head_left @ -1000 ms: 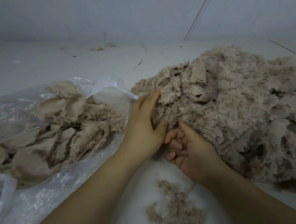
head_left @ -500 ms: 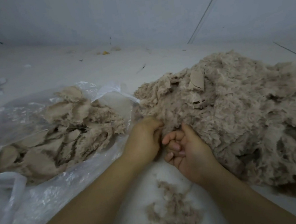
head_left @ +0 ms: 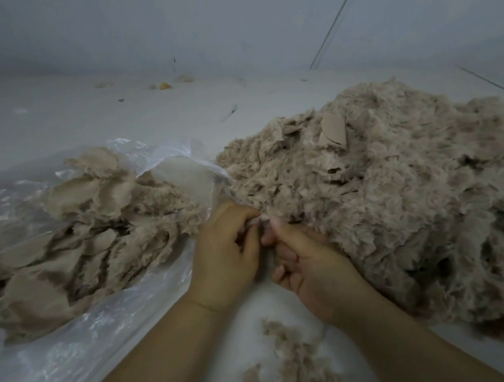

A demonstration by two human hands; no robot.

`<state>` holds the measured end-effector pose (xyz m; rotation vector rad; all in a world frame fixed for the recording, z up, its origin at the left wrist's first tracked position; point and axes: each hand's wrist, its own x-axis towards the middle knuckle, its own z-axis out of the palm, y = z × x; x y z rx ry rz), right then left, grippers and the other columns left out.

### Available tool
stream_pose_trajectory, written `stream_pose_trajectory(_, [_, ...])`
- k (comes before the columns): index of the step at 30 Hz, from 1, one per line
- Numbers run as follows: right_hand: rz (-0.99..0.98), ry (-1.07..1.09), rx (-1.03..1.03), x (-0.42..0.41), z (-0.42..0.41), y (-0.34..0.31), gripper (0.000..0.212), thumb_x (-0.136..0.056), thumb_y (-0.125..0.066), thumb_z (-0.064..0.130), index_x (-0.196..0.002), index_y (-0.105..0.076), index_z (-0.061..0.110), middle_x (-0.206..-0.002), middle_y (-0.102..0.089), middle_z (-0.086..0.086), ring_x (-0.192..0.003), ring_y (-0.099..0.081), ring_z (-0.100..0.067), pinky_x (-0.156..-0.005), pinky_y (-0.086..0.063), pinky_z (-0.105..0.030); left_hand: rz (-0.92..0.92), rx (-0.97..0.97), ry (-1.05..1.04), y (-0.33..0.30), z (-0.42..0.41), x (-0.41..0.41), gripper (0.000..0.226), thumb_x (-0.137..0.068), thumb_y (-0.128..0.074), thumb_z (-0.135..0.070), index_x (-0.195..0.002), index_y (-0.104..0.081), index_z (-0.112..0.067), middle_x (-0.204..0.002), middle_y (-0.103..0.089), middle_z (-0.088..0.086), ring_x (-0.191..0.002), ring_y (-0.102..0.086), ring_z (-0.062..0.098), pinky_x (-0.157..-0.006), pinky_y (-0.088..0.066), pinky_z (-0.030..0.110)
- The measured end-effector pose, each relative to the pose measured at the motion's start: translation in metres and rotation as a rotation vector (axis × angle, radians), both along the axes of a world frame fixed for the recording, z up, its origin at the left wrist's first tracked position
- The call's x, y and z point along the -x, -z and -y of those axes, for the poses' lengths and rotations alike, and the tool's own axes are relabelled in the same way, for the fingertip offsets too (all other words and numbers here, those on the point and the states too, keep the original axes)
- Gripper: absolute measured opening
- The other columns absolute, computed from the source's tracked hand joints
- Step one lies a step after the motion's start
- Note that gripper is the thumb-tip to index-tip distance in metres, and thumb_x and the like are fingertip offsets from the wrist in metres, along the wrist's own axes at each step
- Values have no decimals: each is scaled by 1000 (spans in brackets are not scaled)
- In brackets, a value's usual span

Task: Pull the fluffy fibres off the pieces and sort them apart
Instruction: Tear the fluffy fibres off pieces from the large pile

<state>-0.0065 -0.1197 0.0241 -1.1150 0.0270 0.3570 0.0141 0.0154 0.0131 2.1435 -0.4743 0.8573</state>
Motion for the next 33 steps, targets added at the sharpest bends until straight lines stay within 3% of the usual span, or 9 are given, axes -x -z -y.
stream_pose_trajectory(2, [23,-3,-1,0,0,3,33,-74,-64,41,-83,-56,11,-51,-59,10,-47,-55,1,-46,-41,-14,6,-47,4,-2,1,5,10,-86,-60,-5,-86,-70,-5,-77,-66,3,-67,-59,16,-60,-47,29])
stream_pose_trajectory(6, [29,-21,-9,-1,-1,3,51,-73,-65,49,-105,-70,9,-87,-72,-4,-70,-64,-6,-55,-45,-16,119,-150,13,-7,5,10,19,-87,-54,-10,-85,-71,-4,-75,-66,6,-65,-59,20,-58,-46,29])
stream_pose_trajectory(10, [11,-50,-99,1,1,1,31,-83,-57,42,-70,-77,23,-68,-70,4,-73,-69,-6,-72,-55,-23,230,-162,99,-9,8,16,9,-80,-63,0,-76,-71,1,-73,-59,12,-66,-54,25,-58,-43,33])
stream_pose_trajectory(13, [-79,-8,-144,1,-1,3,32,-91,-58,28,-97,-71,0,-89,-70,-14,-92,-70,-19,-79,-57,-27,246,-109,219,-7,7,20,16,-82,-64,-4,-67,-69,1,-70,-58,12,-63,-54,26,-56,-43,37])
stream_pose_trajectory(17, [-33,30,-95,0,-1,2,20,-93,-56,19,-78,-68,13,-67,-67,-3,-60,-62,-9,-52,-47,-18,110,150,138,-5,0,19,23,-86,-58,-17,-67,-63,-4,-66,-52,1,-60,-51,16,-55,-43,31])
stream_pose_trajectory(19, [-64,39,-114,-1,1,1,16,-97,-53,18,-93,-65,7,-62,-66,3,-55,-59,-4,-47,-43,-15,-76,332,75,-4,-3,15,14,-83,-66,-22,-85,-61,-9,-70,-51,1,-61,-49,13,-54,-42,26])
stream_pose_trajectory(23, [-64,38,-58,0,-3,3,34,-98,-52,20,-118,-60,-7,-70,-67,-2,-61,-55,-9,-49,-41,-17,-506,720,274,-6,-4,11,39,-73,-77,-27,-106,-62,-14,-76,-65,3,-67,-59,16,-59,-48,33])
stream_pose_trajectory(27, [-28,28,10,-1,-3,5,27,-98,-52,19,-104,-71,1,-89,-71,-15,-69,-61,-14,-56,-44,-22,-557,773,371,-5,0,12,31,-72,-74,-19,-98,-60,-11,-67,-65,1,-58,-61,13,-53,-52,26])
stream_pose_trajectory(33, [-60,93,-34,-4,-1,13,20,-91,-61,28,-90,-67,8,-55,-55,0,-49,-49,-7,-46,-44,-21,-560,861,306,-5,-5,8,21,-88,-62,5,-94,-62,-14,-61,-59,7,-50,-56,19,-47,-47,28])
